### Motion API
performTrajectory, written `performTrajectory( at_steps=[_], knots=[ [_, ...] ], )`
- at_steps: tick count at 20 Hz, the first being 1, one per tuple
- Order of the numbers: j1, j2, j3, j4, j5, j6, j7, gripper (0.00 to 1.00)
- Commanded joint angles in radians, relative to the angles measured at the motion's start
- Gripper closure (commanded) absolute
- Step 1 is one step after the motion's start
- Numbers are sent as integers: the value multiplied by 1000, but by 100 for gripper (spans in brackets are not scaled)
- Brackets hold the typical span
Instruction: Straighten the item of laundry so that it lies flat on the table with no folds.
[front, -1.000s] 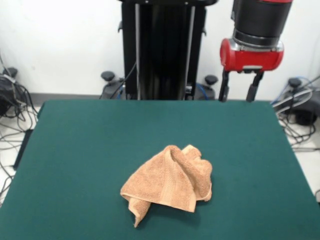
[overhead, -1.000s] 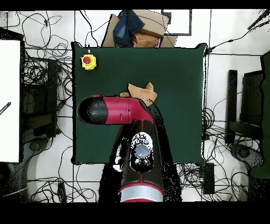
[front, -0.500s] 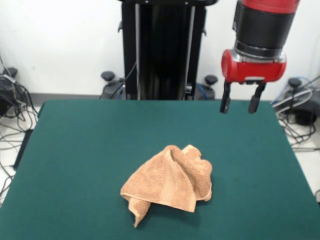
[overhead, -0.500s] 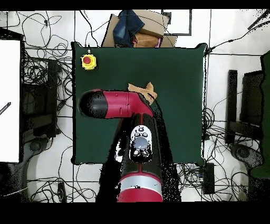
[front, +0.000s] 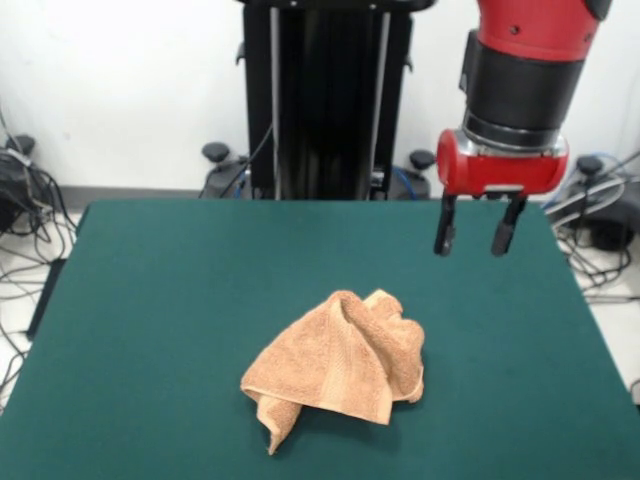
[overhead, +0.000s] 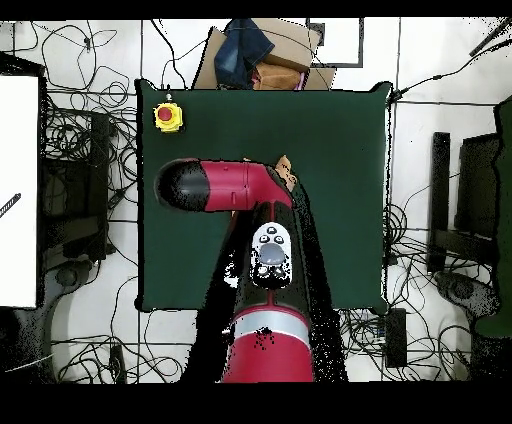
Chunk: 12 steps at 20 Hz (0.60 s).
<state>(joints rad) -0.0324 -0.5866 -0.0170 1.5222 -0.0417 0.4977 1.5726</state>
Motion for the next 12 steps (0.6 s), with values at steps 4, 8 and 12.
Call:
performTrajectory(
  at_steps=[4,8,12],
  knots=[
    [-69,59,49,-26,35,64,138,0],
    [-83,68,54,-29,27,43,137,0],
    [-85,52,56,-30,24,63,131,0]
  ],
)
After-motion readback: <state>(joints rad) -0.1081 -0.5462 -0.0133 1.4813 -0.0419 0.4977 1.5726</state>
